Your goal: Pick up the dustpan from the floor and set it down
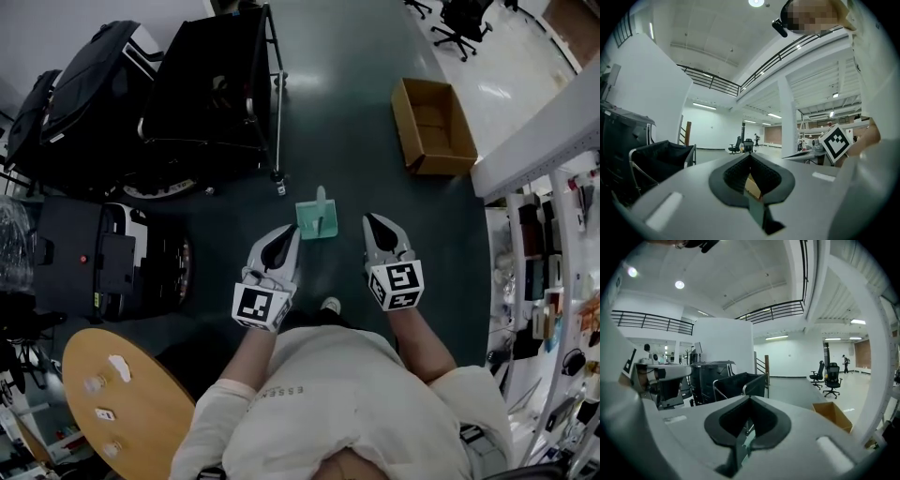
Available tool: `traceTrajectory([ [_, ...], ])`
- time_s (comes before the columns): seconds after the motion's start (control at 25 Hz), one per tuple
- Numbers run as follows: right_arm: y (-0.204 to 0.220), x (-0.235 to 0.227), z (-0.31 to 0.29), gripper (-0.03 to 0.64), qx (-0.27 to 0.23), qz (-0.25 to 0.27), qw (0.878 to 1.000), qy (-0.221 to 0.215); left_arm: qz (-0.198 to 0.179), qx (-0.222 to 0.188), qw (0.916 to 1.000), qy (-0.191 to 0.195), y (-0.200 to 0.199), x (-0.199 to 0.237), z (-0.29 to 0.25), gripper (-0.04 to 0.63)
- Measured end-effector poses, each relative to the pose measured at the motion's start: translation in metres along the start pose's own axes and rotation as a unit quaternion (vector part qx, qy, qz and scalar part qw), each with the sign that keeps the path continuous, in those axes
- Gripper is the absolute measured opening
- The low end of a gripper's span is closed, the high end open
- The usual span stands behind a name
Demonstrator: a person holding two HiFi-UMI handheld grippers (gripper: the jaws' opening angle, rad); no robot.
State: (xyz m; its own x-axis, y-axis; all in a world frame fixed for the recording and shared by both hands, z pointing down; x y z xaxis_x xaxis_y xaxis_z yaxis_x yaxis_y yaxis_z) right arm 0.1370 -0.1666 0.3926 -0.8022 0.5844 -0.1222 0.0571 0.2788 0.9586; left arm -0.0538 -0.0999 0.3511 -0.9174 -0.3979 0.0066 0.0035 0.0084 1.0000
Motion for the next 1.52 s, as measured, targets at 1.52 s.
traceTrajectory([
  [1.52, 0.093, 0.196, 0.3, -0.008, 0.029, -0.025, 0.999, -0.006, 0.03, -0.008, 0.9987, 0.041, 0.007, -0.168, 0.313, 0.018],
])
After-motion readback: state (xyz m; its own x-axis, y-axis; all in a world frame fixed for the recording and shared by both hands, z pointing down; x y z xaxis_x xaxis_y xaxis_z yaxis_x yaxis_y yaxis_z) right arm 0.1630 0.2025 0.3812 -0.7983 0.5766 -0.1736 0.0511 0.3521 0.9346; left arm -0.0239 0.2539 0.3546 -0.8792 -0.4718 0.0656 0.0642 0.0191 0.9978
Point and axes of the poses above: the fingertips, and each gripper's own axes: z backward along the fingers, x to its left, y out of its underside, the point moved 6 cm from there along z, backward along the fingers, and after that the axes turned 5 degrees about -z, right-handed, at the moved point
